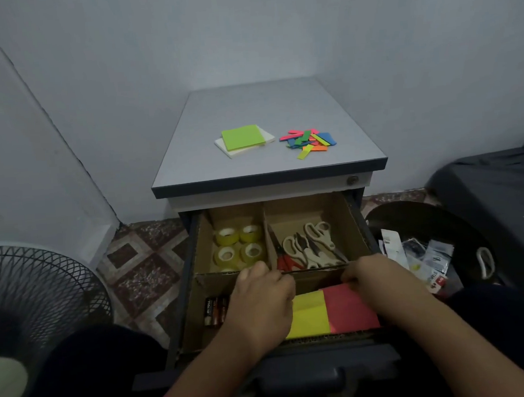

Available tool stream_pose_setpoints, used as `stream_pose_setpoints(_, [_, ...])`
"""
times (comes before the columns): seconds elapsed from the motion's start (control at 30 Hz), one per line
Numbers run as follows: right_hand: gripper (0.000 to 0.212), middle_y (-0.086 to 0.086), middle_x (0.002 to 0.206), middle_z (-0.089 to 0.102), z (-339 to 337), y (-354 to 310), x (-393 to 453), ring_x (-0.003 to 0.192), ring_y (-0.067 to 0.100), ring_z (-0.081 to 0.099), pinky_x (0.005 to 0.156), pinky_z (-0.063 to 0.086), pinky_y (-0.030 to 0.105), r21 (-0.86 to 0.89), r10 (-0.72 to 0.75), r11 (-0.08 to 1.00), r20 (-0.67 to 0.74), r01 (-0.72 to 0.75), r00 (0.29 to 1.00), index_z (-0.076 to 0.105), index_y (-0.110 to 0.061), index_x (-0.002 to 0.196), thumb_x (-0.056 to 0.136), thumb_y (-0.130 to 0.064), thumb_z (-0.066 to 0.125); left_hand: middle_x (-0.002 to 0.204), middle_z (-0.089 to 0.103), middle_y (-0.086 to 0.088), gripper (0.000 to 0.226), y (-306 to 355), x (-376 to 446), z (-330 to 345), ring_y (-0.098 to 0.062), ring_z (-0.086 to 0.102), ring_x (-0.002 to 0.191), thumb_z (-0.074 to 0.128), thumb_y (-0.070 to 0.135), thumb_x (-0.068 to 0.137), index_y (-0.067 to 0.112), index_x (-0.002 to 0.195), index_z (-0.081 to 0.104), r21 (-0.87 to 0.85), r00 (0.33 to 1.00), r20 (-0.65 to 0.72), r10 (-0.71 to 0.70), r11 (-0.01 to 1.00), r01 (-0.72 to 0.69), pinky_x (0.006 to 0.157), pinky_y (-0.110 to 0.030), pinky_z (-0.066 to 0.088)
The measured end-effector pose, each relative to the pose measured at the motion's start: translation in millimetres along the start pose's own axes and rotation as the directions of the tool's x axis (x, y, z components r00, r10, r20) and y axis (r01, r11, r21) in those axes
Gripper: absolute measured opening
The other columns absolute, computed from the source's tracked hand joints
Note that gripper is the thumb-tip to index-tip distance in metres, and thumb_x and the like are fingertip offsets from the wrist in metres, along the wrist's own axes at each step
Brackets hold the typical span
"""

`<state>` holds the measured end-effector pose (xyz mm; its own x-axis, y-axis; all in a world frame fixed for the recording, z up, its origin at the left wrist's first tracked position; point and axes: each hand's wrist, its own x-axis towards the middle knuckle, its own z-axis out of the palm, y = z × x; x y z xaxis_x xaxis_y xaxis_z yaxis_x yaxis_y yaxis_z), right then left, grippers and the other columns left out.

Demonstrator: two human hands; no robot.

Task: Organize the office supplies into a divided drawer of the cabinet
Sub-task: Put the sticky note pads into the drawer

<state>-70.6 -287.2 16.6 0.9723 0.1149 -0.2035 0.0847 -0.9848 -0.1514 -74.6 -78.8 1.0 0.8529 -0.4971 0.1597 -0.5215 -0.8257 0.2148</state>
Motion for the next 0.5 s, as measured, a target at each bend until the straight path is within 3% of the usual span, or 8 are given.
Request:
stream_pose_setpoints(0.1, [0.03,0.003,0.098,0.066,1.9,0.6,-1.2,0.088,0.021,0.061,0.078,0.054,0.038,0.011,0.046,0.999,-0.062,-0.046,0.997,0.07,-0.026,0.101,0.086,-0.01,0.049,0.072,0.055,0.01,0.008,-0.7,1.4,3.0,-0.016,0.051,0.077,0.061,0.02,0.076,0.024,0.069,0.059,0.044,0.995,-0.059,0.078,0.996,-0.076,0.067,-0.03,0.041])
stream_pose_setpoints(0.17, [0.028,0.0,0.096,0.064,1.8,-0.8,-2.9,0.087,0.019,0.061,0.076,0.054,0.037,0.009,0.067,0.998,-0.091,-0.067,0.994,0.069,-0.026,0.098,0.086,-0.01,0.05,0.067,0.055,0.011,0.015,-0.8,1.3,4.0,-0.014,0.051,0.073,0.054,0.025,0.079,0.024,0.065,0.06,0.04,0.986,-0.066,0.153,0.988,-0.151,0.063,-0.031,0.047])
stream_pose_setpoints(0.23, [0.022,-0.002,0.097,0.061,-1.7,-3.1,-5.2,0.089,0.018,0.059,0.077,0.053,0.035,0.024,0.077,0.997,-0.093,-0.076,0.993,0.067,-0.026,0.095,0.087,-0.013,0.051,0.07,0.059,0.01,0.03,2.0,0.7,1.5,-0.012,0.049,0.08,0.045,0.033,0.088,0.023,0.071,0.067,0.012,0.975,0.002,0.22,0.975,-0.22,0.077,-0.032,0.045])
stream_pose_setpoints(0.27, [0.019,-0.002,0.097,0.06,-3.0,-4.5,-6.5,0.09,0.018,0.059,0.078,0.053,0.034,0.029,0.078,0.997,-0.076,-0.076,0.994,0.065,-0.026,0.093,0.087,-0.014,0.052,0.076,0.061,0.008,0.035,3.7,0.4,-0.2,-0.011,0.046,0.087,0.043,0.037,0.094,0.022,0.08,0.071,0.006,0.97,0.062,0.235,0.972,-0.236,0.087,-0.03,0.036])
stream_pose_setpoints(0.37, [0.009,0.002,0.096,0.06,-0.4,-12.3,-7.9,0.094,0.021,0.061,0.08,0.053,0.033,-0.022,0.086,0.996,0.069,-0.085,0.994,0.062,-0.02,0.089,0.086,-0.014,0.055,0.092,0.065,0.004,0.051,5.2,1.2,0.0,-0.011,0.038,0.102,0.03,0.051,0.099,0.024,0.101,0.073,0.114,0.96,0.187,0.209,0.966,-0.233,0.093,-0.027,0.018])
stream_pose_setpoints(0.43, [0.008,0.004,0.097,0.062,6.0,-17.9,-7.4,0.099,0.023,0.064,0.083,0.053,0.033,-0.066,0.1,0.994,0.181,-0.09,0.978,0.062,-0.017,0.088,0.086,-0.011,0.056,0.09,0.067,0.001,0.062,5.5,2.2,1.1,-0.012,0.039,0.104,0.022,0.055,0.099,0.022,0.098,0.074,0.202,0.949,0.257,0.185,0.95,-0.24,0.098,-0.031,0.016])
stream_pose_setpoints(0.5, [0.019,0.006,0.107,0.064,11.6,-20.3,-5.1,0.104,0.024,0.063,0.087,0.052,0.034,-0.089,0.098,0.993,0.221,-0.08,0.97,0.064,-0.012,0.101,0.088,-0.009,0.051,0.088,0.068,-0.002,0.07,5.6,3.0,2.2,-0.015,0.039,0.106,0.017,0.056,0.099,0.018,0.093,0.075,0.239,0.944,0.29,0.157,0.943,-0.23,0.102,-0.033,0.013])
